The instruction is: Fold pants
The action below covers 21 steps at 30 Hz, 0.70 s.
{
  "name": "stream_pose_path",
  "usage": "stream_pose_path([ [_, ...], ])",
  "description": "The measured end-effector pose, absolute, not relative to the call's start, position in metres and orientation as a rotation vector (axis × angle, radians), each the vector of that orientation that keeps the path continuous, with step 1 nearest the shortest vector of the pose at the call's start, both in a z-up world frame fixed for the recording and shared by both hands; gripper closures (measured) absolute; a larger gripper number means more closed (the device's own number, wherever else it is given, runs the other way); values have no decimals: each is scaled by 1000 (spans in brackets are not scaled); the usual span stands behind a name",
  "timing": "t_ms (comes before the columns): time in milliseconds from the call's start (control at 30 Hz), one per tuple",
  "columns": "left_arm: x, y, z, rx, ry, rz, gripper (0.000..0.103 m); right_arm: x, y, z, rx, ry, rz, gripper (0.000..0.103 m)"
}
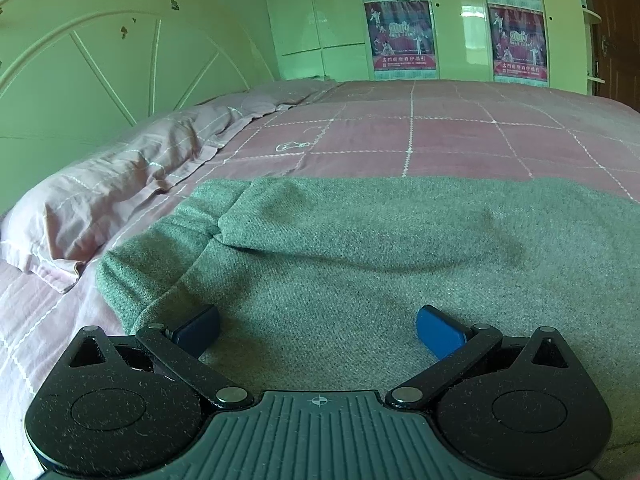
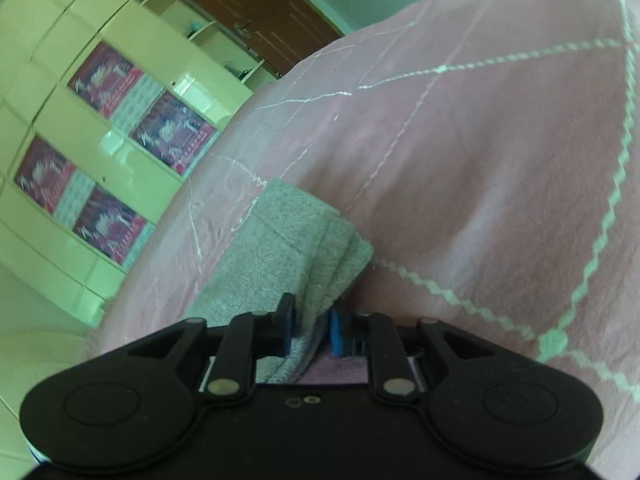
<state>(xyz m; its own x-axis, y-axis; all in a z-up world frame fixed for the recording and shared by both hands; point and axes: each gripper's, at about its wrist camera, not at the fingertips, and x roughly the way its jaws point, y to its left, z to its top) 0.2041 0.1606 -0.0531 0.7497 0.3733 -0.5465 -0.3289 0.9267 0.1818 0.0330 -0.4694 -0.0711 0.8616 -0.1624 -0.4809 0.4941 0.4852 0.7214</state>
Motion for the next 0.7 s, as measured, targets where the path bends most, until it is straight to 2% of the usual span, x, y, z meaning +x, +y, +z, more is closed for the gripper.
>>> stream_pose_path([
  [167,175,131,-30,-27,533,168,0,24,-464,-65,996,339,-385,66],
  [267,161,82,-26,-40,531,54,0,17,-463,-62,1014,293,-392,63],
  [433,157,-23,-25,6,536,-119,0,0,-472,-71,1165,167,-402,63],
  [700,164,-141,-17,-10,583,-254,0,17,-476,-76,1135,238,-361,65],
])
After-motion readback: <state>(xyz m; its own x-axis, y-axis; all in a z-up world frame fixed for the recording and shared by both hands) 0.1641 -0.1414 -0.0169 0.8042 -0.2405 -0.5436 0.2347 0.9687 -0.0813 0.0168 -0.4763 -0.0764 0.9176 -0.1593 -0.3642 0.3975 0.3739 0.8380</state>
